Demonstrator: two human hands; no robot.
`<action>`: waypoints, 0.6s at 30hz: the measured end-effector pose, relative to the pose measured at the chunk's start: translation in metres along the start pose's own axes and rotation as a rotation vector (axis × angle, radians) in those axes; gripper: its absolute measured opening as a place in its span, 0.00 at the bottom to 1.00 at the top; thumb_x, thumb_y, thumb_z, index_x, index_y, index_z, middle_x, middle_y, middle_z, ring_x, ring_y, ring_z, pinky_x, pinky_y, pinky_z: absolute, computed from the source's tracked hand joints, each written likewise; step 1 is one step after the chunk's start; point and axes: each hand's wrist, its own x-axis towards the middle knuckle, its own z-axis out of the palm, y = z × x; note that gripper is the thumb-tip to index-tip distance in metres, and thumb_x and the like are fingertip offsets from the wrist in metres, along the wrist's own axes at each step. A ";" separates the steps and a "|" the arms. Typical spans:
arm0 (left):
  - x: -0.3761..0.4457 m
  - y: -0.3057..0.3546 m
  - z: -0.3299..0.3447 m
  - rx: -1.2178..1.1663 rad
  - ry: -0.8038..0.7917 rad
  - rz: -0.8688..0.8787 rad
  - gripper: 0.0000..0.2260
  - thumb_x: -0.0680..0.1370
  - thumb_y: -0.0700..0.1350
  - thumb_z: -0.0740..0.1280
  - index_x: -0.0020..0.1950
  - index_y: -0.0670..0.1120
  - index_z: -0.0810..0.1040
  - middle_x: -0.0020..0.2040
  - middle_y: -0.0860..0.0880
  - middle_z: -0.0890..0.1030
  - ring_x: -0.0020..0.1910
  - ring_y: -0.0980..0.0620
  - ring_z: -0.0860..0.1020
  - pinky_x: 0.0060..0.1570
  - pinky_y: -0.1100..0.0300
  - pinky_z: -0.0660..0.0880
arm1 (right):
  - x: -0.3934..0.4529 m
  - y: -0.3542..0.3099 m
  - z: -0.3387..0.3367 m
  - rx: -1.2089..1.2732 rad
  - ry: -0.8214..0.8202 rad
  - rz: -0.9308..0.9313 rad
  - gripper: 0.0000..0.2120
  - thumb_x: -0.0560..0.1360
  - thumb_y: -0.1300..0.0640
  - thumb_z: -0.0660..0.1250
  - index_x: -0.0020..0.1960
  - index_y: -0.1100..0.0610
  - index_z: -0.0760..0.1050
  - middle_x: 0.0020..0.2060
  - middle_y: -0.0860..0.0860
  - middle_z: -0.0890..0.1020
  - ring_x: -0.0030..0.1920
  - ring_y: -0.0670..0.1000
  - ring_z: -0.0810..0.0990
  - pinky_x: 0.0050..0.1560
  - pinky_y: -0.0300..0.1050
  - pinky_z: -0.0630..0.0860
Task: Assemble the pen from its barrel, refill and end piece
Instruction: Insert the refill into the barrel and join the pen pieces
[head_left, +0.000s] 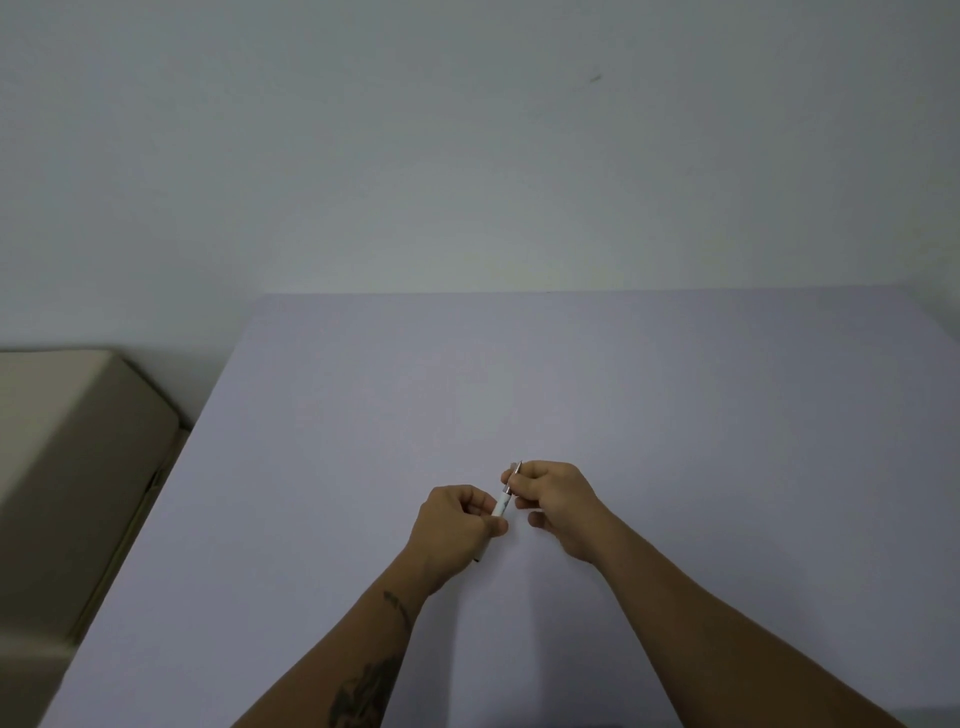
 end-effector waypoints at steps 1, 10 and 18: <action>0.000 0.000 0.001 0.006 0.007 0.003 0.03 0.70 0.38 0.75 0.39 0.45 0.82 0.30 0.51 0.77 0.27 0.57 0.74 0.25 0.71 0.72 | 0.001 0.001 0.002 -0.024 0.034 -0.015 0.07 0.75 0.58 0.69 0.40 0.57 0.82 0.38 0.54 0.80 0.39 0.51 0.75 0.37 0.44 0.72; 0.002 0.002 0.001 0.029 0.022 0.009 0.03 0.70 0.39 0.75 0.40 0.44 0.83 0.29 0.52 0.78 0.26 0.58 0.74 0.30 0.64 0.76 | 0.000 -0.001 0.006 -0.005 0.025 0.015 0.08 0.75 0.54 0.70 0.39 0.56 0.79 0.37 0.52 0.80 0.36 0.49 0.76 0.36 0.43 0.72; 0.003 0.004 -0.004 -0.026 -0.012 0.017 0.04 0.71 0.38 0.74 0.38 0.45 0.82 0.26 0.55 0.76 0.23 0.61 0.73 0.26 0.71 0.72 | 0.003 0.002 -0.008 0.159 -0.140 0.059 0.09 0.79 0.59 0.66 0.51 0.56 0.85 0.43 0.51 0.84 0.45 0.52 0.77 0.41 0.44 0.75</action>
